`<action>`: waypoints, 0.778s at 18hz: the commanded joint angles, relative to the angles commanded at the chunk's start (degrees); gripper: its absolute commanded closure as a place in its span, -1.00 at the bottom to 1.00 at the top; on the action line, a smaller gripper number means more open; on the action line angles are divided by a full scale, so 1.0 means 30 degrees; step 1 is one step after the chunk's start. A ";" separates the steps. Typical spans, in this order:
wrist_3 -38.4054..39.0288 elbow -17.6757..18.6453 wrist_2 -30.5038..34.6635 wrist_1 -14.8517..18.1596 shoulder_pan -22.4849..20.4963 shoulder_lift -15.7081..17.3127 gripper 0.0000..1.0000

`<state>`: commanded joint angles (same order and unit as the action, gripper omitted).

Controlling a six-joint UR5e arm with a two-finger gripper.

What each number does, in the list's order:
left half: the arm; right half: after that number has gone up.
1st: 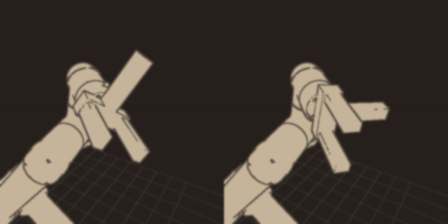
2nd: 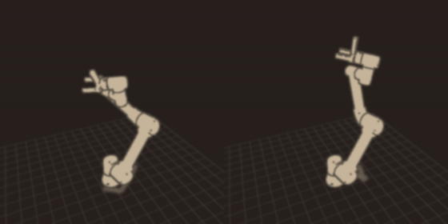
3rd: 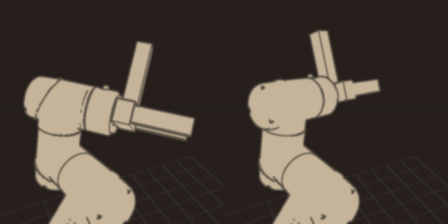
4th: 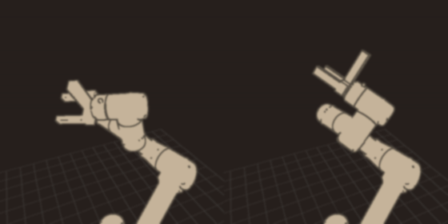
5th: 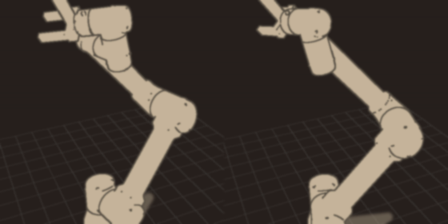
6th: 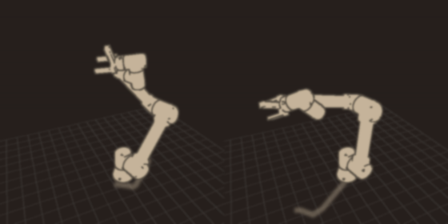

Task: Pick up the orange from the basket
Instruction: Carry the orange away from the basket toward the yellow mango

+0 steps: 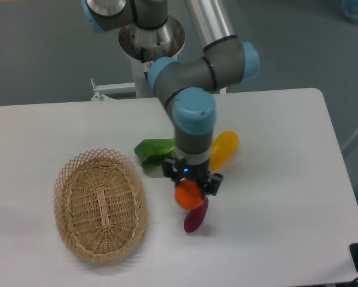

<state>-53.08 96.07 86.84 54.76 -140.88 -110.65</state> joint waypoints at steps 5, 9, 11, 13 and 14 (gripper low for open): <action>-0.2134 -0.0117 0.0000 -0.0029 -0.1025 0.0058 0.42; -0.4422 -0.0088 0.0000 0.0058 -0.2139 0.0029 0.41; -0.5651 -0.0088 0.0000 0.0030 -0.2491 0.0000 0.41; -0.6386 -0.0262 0.0029 -0.0117 -0.2813 -0.0204 0.39; -0.6622 -0.0438 0.0058 -0.0117 -0.2931 -0.0379 0.39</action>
<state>-72.94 94.75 87.01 54.40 -149.67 -111.79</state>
